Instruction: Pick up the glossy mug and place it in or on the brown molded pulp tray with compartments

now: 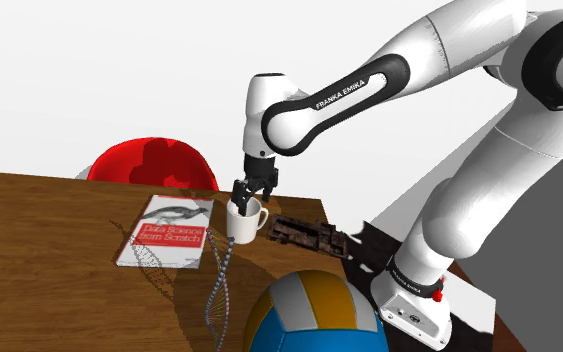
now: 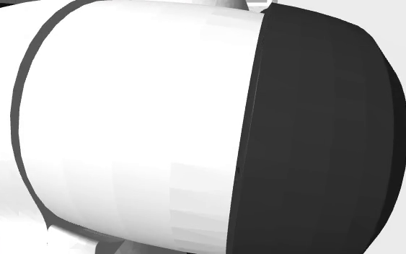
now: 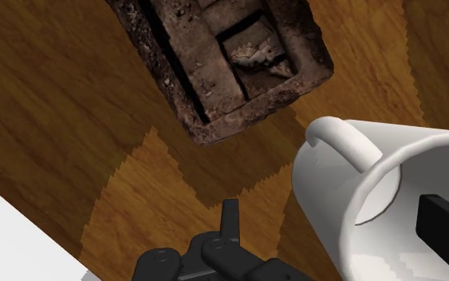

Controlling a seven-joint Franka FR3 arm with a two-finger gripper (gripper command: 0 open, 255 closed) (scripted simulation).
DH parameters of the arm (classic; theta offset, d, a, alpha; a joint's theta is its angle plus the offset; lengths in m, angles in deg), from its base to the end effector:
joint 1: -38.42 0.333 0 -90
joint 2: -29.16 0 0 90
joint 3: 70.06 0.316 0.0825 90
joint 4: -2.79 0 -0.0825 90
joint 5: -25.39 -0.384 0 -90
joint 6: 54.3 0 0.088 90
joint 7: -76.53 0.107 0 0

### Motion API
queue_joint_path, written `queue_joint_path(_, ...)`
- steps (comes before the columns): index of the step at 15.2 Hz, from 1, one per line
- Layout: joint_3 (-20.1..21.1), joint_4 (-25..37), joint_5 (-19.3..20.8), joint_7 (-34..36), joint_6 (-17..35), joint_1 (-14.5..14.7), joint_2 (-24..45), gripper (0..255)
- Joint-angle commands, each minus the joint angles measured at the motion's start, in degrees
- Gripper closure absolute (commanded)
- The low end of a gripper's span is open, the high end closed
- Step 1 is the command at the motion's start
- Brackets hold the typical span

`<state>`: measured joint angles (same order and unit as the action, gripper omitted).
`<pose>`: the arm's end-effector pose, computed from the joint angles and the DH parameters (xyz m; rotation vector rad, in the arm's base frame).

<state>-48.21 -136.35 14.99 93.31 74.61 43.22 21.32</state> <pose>0.4141 0.2128 0.3508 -3.0748 -0.0771 0.1187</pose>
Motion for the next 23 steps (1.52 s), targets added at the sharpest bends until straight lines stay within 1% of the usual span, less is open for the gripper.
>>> queue_joint_path(1,0.0,0.0,0.0,0.0,0.0,0.0,0.0,0)
queue_joint_path(3,0.0,0.0,0.0,0.0,0.0,0.0,0.0,0)
queue_joint_path(4,0.0,0.0,0.0,0.0,0.0,0.0,0.0,255)
queue_joint_path(13,0.0,0.0,0.0,0.0,0.0,0.0,0.0,255)
queue_joint_path(23,-0.8,3.9,-0.7,-0.3,-8.3,0.0,-4.6,255)
